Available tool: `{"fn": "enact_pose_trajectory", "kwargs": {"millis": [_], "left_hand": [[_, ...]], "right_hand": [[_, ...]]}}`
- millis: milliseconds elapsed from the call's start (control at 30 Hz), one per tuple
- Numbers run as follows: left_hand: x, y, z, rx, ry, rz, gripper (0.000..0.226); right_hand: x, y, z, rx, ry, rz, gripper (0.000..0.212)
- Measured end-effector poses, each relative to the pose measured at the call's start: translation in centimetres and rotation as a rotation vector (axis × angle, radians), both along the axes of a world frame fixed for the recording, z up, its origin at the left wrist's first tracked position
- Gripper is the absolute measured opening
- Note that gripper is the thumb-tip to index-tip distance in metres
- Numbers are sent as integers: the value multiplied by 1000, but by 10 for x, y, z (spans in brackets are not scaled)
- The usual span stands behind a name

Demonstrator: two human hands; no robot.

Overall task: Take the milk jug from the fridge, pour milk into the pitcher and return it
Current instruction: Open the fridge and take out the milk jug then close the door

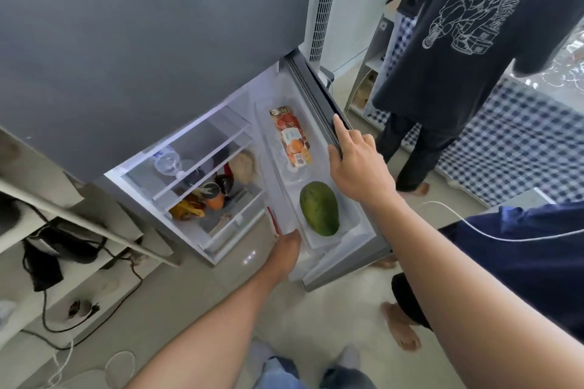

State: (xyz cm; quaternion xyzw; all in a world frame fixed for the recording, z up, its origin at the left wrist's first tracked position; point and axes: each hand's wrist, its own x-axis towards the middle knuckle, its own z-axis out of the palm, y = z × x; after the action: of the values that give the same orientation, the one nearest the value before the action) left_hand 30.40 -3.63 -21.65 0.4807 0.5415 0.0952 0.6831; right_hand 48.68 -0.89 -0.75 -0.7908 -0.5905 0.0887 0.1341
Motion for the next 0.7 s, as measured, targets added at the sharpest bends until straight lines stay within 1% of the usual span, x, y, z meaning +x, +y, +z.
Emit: {"fn": "enact_pose_trajectory", "kwargs": {"millis": [67, 133, 167, 200, 233, 267, 367, 433, 533, 600, 700], "left_hand": [[8, 1, -6, -32, -46, 116, 53], [15, -2, -7, -47, -73, 197, 59], [18, 0, -26, -65, -90, 244, 63], [19, 2, -32, -91, -105, 306, 70], [19, 2, -23, -112, -104, 369, 75], [17, 4, -21, -150, -119, 416, 75], [12, 6, 14, -195, -192, 491, 53], [6, 9, 15, -183, -245, 561, 43], [-5, 11, 13, -178, -270, 687, 31], [-10, 15, 13, -185, -271, 791, 29], [-20, 22, 22, -212, -333, 857, 35]], "right_hand": [[2, 0, 0, 7, 4, 3, 66], [3, 1, -1, 11, 7, 5, 66], [4, 1, -1, 13, 6, 7, 66], [5, 1, -2, 15, 1, 9, 65], [6, 1, -2, 16, -3, 10, 65], [7, 2, -2, 16, -6, 10, 65], [9, 3, -4, 20, -11, 14, 65], [11, 3, -3, 18, -12, 18, 65], [13, 3, -4, 20, -12, 17, 65], [12, 3, -4, 21, -13, 16, 65], [10, 3, -3, 18, -9, 13, 65]]}}
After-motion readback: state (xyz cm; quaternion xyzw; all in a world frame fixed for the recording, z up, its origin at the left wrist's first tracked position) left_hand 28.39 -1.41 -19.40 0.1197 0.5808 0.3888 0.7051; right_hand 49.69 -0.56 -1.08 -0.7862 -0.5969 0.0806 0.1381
